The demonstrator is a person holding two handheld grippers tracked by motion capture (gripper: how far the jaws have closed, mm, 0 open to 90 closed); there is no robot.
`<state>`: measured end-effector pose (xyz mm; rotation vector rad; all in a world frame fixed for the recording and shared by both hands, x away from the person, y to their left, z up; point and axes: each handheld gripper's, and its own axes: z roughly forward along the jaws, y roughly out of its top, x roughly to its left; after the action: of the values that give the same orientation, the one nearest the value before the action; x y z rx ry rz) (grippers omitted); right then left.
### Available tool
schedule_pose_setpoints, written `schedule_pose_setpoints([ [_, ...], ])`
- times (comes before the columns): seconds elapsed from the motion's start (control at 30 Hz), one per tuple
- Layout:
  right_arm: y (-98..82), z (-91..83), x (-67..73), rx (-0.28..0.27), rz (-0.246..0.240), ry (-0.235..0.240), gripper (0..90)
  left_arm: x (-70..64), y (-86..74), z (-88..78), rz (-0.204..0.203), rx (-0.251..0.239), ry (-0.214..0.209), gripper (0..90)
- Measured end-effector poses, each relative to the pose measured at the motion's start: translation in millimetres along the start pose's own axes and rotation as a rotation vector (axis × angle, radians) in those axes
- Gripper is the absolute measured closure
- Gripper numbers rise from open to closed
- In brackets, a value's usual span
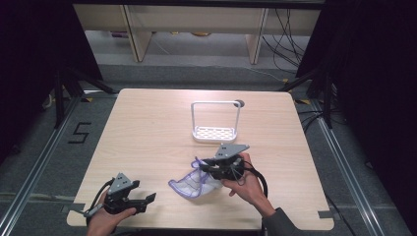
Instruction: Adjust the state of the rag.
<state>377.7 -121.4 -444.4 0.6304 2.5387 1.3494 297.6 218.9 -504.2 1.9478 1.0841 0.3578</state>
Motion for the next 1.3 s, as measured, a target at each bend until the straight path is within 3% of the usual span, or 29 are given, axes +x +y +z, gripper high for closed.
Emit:
schedule_pose_setpoints([
  [0.07,-9.9,-1.3,-4.1,0.033,0.032,-0.004,77.5,-1.4,-0.5,1.7,-0.005,0.009,-0.008,20.6],
  [0.13,-13.7,-1.1,-5.3,0.03,0.039,-0.005,77.3,-1.0,-0.2,1.2,0.005,0.02,-0.01,20.7],
  [0.3,-22.2,-4.7,-5.2,0.044,0.059,-0.019,75.0,-1.3,2.7,4.2,-0.025,-0.019,-0.037,20.7],
  [0.33,-24.3,-6.3,-5.5,0.054,0.072,-0.025,73.2,-2.1,9.0,8.2,-0.037,-0.042,-0.091,20.6],
  [0.4,-25.3,-7.7,-6.5,0.062,0.072,-0.021,70.2,-5.7,17.3,14.1,-0.017,-0.073,-0.105,20.7],
  [0.47,-27.3,-9.6,-4.4,0.06,0.097,-0.037,68.5,-9.0,26.5,22.4,0.024,-0.061,-0.116,20.9],
  [0.5,-28.0,-10.1,-4.9,0.056,0.075,-0.04,68.5,-9.7,30.8,27.9,0.039,-0.058,-0.119,21.6],
  [0.57,-29.6,-10.3,-4.2,0.064,0.079,-0.033,68.5,-10.1,37.8,41.7,0.04,-0.067,-0.142,23.5],
  [0.63,-30.4,-12.2,-2.6,0.071,0.088,-0.06,67.1,-9.9,42.8,55.4,0.037,-0.048,-0.178,28.6],
  [0.77,-31.1,-13.3,-2.3,0.067,0.067,-0.065,66.9,-13.6,48.5,71.1,0.045,-0.033,-0.197,34.5],
  [0.83,-31.3,-15.5,-0.6,0.078,0.079,-0.065,67.6,-17.2,51.6,79.1,0.048,-0.033,-0.215,36.6],
  [0.87,-31.3,-16.1,-1.2,0.074,0.062,-0.067,67.6,-22.3,55.2,85.8,0.088,-0.008,-0.222,39.4],
  [0.9,-31.3,-16.1,-1.2,0.074,0.062,-0.067,67.6,-22.3,55.2,85.8,0.088,-0.008,-0.222,46.3],
  [0.93,-31.4,-17.1,-0.7,0.072,0.069,-0.066,67.5,-25.9,56.4,89.0,0.129,0.003,-0.249,56.0],
  [1.0,-31.6,-18.2,0.2,0.074,0.075,-0.072,67.6,-28.2,57.1,88.9,0.16,-0.015,-0.277,76.1],
  [1.07,-31.0,-21.1,0.3,0.075,0.056,-0.088,71.9,-28.5,57.8,86.1,0.179,-0.023,-0.259,86.0],
  [1.17,-29.2,-26.7,1.7,0.061,0.035,-0.113,76.2,-27.7,60.5,71.4,0.204,-0.05,-0.234,87.5],
  [1.2,-25.4,-34.4,2.7,0.041,0.003,-0.12,77.2,-26.4,62.7,56.2,0.218,-0.062,-0.231,87.6],
  [1.23,-24.0,-39.0,3.1,0.035,-0.007,-0.129,77.2,-26.4,62.7,56.2,0.218,-0.062,-0.231,87.5],
  [1.27,-23.5,-43.2,3.7,0.03,0.002,-0.138,77.2,-24.3,63.4,39.8,0.194,-0.092,-0.222,87.6],
  [1.3,-23.5,-43.2,3.7,0.03,0.002,-0.138,77.2,-24.3,63.4,39.8,0.194,-0.092,-0.222,87.5],
])
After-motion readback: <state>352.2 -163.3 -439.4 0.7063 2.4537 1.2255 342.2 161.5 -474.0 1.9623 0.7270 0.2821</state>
